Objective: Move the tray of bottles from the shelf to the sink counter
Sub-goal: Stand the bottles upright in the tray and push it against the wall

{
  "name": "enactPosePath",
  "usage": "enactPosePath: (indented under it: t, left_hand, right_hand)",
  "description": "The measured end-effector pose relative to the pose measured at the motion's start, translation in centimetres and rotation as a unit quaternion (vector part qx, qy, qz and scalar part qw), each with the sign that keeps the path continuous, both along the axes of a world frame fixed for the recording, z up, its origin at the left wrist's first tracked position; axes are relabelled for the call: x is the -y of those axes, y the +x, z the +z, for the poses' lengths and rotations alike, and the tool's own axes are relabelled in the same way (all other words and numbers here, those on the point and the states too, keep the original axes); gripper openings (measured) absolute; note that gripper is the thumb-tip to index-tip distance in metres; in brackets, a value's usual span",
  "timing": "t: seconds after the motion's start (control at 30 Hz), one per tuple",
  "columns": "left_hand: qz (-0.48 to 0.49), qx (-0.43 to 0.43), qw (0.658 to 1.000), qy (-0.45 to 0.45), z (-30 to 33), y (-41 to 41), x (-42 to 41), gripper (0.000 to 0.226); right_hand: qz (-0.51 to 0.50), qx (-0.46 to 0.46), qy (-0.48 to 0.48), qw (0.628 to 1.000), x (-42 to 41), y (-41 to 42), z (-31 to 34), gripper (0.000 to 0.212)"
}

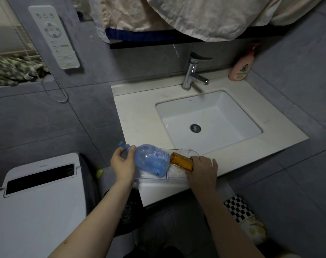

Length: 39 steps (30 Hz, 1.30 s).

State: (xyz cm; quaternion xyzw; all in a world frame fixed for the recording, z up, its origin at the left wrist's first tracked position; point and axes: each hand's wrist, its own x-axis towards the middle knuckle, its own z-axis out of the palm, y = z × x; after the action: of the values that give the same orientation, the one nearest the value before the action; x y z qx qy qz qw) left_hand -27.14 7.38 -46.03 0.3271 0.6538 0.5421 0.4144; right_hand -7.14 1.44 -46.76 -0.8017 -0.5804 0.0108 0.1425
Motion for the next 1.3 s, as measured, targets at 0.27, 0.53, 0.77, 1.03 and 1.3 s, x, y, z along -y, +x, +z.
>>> enactPosePath:
  t: [0.27,0.53,0.77,1.03,1.3]
  left_hand:
    - [-0.098,-0.059,0.985,0.129,2.6,1.7,0.2,0.016]
    - [-0.265,-0.22,0.923,0.172,1.4,1.2,0.0,0.026]
    - [-0.337,-0.37,0.864,0.055,-0.2,-0.7,-0.8,0.103]
    - [-0.326,-0.294,0.898,0.014,-0.1,-1.1,-1.2,0.094]
    - [-0.303,-0.257,0.917,-0.042,-0.1,-1.2,-1.1,0.11]
  right_hand:
    - [0.062,-0.24,0.022,0.969,-1.5,-0.8,3.2,0.042]
    - [0.067,-0.296,0.025,0.952,-2.4,-1.6,2.8,0.042]
    - [0.039,-0.34,0.042,0.939,-2.4,-1.9,2.1,0.03]
    - [0.052,-0.391,0.013,0.919,-3.3,-3.7,1.2,0.036]
    - [0.065,-0.378,0.018,0.923,-3.7,-4.6,0.5,0.039]
